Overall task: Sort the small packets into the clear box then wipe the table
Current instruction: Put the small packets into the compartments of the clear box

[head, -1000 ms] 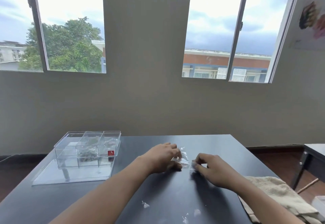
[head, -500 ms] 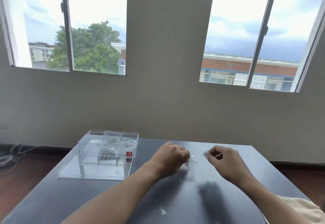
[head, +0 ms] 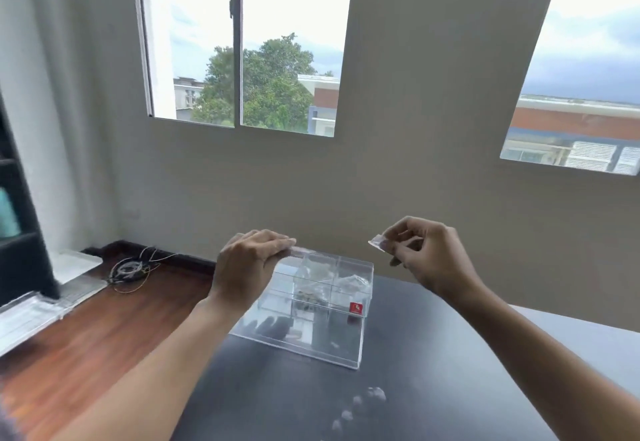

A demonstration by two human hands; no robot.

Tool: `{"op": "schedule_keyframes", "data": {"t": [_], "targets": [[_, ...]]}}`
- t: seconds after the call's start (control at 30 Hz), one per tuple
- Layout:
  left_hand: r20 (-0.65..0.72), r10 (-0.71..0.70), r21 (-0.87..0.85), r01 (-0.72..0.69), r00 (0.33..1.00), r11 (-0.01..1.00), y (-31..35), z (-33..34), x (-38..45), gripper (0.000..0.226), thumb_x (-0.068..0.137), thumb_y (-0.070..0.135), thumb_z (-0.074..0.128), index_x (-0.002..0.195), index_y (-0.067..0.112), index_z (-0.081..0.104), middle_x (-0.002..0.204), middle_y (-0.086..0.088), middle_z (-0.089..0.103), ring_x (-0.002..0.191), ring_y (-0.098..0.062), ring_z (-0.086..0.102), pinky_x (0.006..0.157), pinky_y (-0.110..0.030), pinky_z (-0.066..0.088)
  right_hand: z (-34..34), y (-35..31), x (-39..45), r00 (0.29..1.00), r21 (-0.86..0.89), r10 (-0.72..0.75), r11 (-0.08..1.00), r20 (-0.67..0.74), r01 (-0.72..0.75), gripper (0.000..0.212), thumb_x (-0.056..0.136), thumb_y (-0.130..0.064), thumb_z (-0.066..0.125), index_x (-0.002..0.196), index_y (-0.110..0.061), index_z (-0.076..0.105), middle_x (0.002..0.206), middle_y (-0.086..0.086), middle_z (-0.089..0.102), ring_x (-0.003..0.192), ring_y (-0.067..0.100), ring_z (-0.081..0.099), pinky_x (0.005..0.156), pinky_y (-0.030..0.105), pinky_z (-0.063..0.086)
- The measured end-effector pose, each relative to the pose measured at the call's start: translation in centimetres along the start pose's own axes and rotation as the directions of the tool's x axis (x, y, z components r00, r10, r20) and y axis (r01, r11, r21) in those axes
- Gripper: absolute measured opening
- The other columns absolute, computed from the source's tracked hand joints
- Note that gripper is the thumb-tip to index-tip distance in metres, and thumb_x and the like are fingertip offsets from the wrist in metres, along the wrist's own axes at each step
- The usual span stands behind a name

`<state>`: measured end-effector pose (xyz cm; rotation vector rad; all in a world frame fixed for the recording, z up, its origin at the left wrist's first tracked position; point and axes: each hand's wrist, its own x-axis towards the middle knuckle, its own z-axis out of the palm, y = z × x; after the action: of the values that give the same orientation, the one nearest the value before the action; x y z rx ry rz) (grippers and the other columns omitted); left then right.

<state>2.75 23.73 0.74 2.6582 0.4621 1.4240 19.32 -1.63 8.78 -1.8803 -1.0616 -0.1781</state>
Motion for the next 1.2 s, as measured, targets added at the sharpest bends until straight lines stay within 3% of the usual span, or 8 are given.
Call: {"op": "schedule_keyframes", "data": {"t": [0.13,0.27,0.53,0.63,0.73,0.9,1.03,1.2], "targets": [[0.172,-0.024,0.008,0.023,0.985,1.000,-1.9,1.4,-0.9,0.016,0.093,0.029,0.069,0.104,0.035,0.079,0.102,0.015,0.077,0.092,-0.016,0.071,0.081,-0.036,0.053,6.1,-1.0,2.5,0.991,-0.040,-0.106,0.993,0.080,0.110,0.007,0.082,-0.020,0.084,0.079,-0.023,0.079,0.068,-0.007,0.075,0.059,0.004,0.071,0.059,0.013,0.051],[0.232,-0.017,0.138,-0.016,0.972,0.990,-1.5,1.9,-1.0,0.021,0.093,0.012,0.065,0.083,0.031,0.067,0.089,0.016,0.069,0.088,-0.013,0.061,0.087,-0.034,0.047,10.5,-1.2,3.8,0.975,-0.081,-0.173,0.979,0.138,0.185,0.005,0.084,-0.016,0.081,0.083,-0.021,0.080,0.075,-0.011,0.077,0.070,-0.001,0.069,0.069,0.013,0.054],[0.302,-0.046,0.140,0.003,0.952,0.990,-1.1,0.9,-1.7,0.032,0.103,0.043,0.037,0.100,0.028,0.064,0.106,0.011,0.064,0.108,-0.018,0.059,0.097,-0.037,0.040,14.9,-0.2,5.2,0.949,-0.190,-0.188,0.952,0.254,0.239,0.008,0.083,-0.016,0.074,0.079,-0.022,0.076,0.075,-0.011,0.077,0.074,0.003,0.072,0.078,0.034,0.059],[0.325,-0.100,0.025,0.097,0.941,0.995,-1.4,0.7,-1.7,0.030,0.101,0.051,0.050,0.105,0.024,0.063,0.114,0.006,0.057,0.109,-0.017,0.053,0.099,-0.033,0.042,15.3,0.1,5.3,0.933,-0.217,-0.193,0.940,0.302,0.265,0.007,0.085,-0.020,0.072,0.081,-0.024,0.075,0.079,-0.011,0.077,0.077,0.007,0.071,0.081,0.034,0.057],[0.360,-0.139,-0.068,0.174,0.923,0.982,-1.7,0.6,-1.7,0.039,0.095,0.059,0.057,0.111,0.023,0.062,0.118,0.005,0.054,0.114,-0.014,0.050,0.100,-0.025,0.040,15.1,0.0,5.7,0.887,-0.314,-0.238,0.873,0.395,0.374,0.009,0.091,-0.027,0.066,0.087,-0.029,0.075,0.088,-0.012,0.078,0.093,0.012,0.068,0.098,0.039,0.044],[0.356,-0.149,-0.089,0.192,0.923,0.977,-2.2,0.5,-1.8,0.049,0.089,0.065,0.061,0.115,0.023,0.063,0.117,0.005,0.057,0.113,-0.014,0.055,0.099,-0.025,0.042,16.2,-0.4,6.6,0.788,-0.416,-0.121,0.795,0.604,0.442,0.027,0.100,-0.032,0.050,0.099,-0.028,0.076,0.107,-0.010,0.075,0.118,0.013,0.058,0.108,0.041,0.029],[0.352,-0.138,-0.060,0.169,0.926,0.984,-2.2,0.2,-1.8,0.047,0.090,0.062,0.062,0.114,0.022,0.065,0.117,0.005,0.059,0.112,-0.015,0.057,0.099,-0.026,0.042,16.9,-0.9,7.3,0.695,-0.474,-0.034,0.708,0.718,0.524,0.037,0.104,-0.035,0.039,0.099,-0.023,0.074,0.106,-0.007,0.070,0.133,0.014,0.044,0.111,0.044,0.024],[0.363,-0.130,-0.047,0.157,0.922,0.986,-2.4,0.1,-1.8,0.048,0.087,0.064,0.064,0.115,0.024,0.065,0.118,0.007,0.059,0.114,-0.014,0.056,0.102,-0.029,0.042,16.4,0.0,6.9,0.718,-0.412,-0.091,0.766,0.690,0.493,0.029,0.105,-0.033,0.043,0.108,-0.027,0.072,0.119,-0.008,0.071,0.132,0.016,0.052,0.113,0.039,0.024]]}}
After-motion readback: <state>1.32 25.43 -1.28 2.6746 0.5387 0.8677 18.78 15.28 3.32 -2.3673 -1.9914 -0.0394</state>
